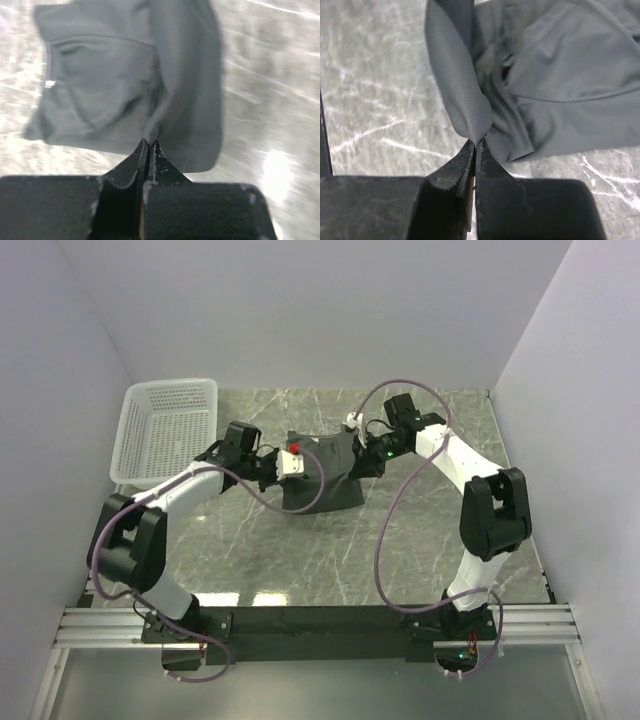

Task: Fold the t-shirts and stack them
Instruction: Fold the tshirt

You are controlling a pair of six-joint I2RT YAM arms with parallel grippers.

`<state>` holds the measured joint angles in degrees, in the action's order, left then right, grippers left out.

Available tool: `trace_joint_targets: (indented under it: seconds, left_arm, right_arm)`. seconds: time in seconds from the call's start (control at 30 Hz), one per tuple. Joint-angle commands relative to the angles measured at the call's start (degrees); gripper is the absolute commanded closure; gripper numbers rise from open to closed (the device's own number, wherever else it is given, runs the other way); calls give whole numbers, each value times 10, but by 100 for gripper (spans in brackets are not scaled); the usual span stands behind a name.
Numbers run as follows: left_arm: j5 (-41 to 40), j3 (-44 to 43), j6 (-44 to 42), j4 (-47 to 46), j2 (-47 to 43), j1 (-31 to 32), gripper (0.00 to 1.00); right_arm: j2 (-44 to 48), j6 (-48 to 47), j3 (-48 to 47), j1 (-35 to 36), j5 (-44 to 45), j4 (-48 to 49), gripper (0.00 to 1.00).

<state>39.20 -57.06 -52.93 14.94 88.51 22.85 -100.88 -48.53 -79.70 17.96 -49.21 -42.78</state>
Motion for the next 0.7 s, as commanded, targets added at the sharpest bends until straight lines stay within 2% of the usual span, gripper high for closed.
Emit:
trace_joint_targets:
  seconds: [0.0,0.3,0.47,0.53,0.67]
  left_arm:
    - [11,-52,15,-66,32,-9,100]
    - [-44,-71,61,-210,83,-16,100]
    - [-61,-57,105,-340,93,-26,100]
    - [-79,-67,124,-380,116,-30,100]
    - [-133,-136,147,-394,187,-30,100]
  right_arm:
    - [-24,88,-47,-13,-7,42,100]
    - [-62,207,-88,-37,17,152,100]
    - [-88,282,-127,-50,24,195,100]
    - [-102,314,-142,-53,46,225,100]
    - [-152,349,-198,-52,92,237,100]
